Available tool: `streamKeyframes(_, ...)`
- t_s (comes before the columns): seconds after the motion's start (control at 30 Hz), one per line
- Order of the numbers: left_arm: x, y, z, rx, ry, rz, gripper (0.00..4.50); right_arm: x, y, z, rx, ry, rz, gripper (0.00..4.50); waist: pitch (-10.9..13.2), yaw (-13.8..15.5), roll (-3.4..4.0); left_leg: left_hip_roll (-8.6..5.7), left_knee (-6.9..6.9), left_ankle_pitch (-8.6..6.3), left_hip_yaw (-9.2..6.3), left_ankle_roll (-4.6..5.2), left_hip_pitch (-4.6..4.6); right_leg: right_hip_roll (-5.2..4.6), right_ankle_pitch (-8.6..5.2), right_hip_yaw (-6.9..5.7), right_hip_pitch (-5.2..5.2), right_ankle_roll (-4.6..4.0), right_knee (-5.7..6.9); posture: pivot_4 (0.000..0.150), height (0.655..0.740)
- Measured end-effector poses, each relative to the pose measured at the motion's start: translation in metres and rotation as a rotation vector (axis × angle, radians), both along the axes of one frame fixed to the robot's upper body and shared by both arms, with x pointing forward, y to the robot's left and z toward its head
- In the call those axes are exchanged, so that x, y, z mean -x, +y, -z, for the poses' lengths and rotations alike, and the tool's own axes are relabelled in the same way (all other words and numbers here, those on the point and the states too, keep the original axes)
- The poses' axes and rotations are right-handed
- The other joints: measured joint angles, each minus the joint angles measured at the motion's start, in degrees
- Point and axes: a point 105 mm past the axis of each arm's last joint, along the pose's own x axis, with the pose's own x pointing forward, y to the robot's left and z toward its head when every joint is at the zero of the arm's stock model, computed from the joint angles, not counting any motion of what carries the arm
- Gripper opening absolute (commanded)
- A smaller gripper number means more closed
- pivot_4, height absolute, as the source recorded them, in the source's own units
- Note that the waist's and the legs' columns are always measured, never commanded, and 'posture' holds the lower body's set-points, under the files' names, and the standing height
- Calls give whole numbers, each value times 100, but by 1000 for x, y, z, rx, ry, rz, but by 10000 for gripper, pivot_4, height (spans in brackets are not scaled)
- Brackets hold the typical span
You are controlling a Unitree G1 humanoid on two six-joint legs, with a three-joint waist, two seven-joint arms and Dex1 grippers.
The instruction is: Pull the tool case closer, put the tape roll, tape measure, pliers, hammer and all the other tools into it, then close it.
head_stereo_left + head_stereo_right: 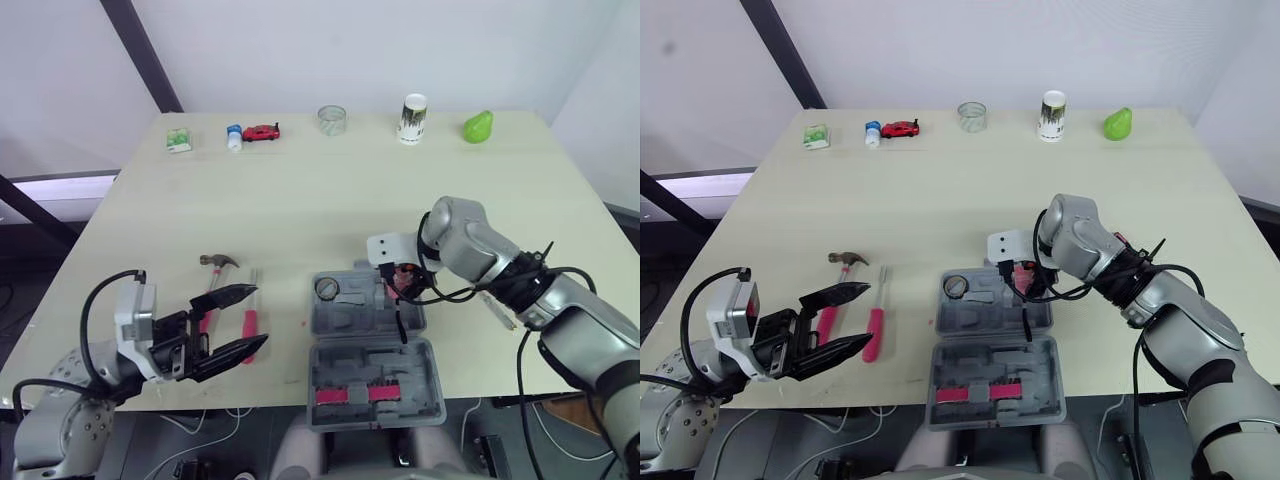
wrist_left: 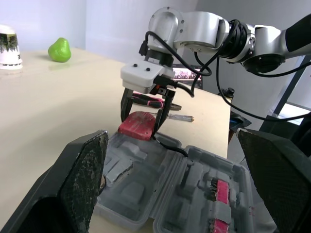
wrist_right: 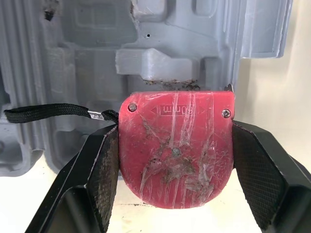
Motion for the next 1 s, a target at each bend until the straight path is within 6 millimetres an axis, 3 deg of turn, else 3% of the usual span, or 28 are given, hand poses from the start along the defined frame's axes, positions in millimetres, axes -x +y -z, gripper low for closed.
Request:
streamKeyframes(0.57,-4,-5,-5,6,1,-22,45000,-4,3,13,11,13,9,28322,0,-5,0,-2,-1,0,0,0,0,1,0,0,0,0,0,1500,7400)
streamKeyframes(0.63,-4,-5,-5,7,1,-21,45000,-4,3,14,11,15,6,38817,0,-5,0,-2,-1,0,0,0,0,1,0,0,0,0,0,1500,7400)
streamKeyframes(0.7,-4,-5,-5,7,1,-21,45000,-3,5,15,8,21,-1,43763,0,-6,0,-2,-1,0,0,0,0,1,0,0,0,0,0,1500,7400)
streamKeyframes(0.9,-3,-9,-8,3,-7,-9,45000,-4,5,15,-1,8,0,43763,0,-5,0,-2,-1,0,0,-1,1,0,0,0,0,0,0,1500,7400)
streamKeyframes(1.0,-3,-10,-8,3,-6,-3,45000,0,0,5,-55,7,14,43763,0,17,0,0,-1,0,-2,0,-1,-1,0,-1,0,0,-1,1500,7400)
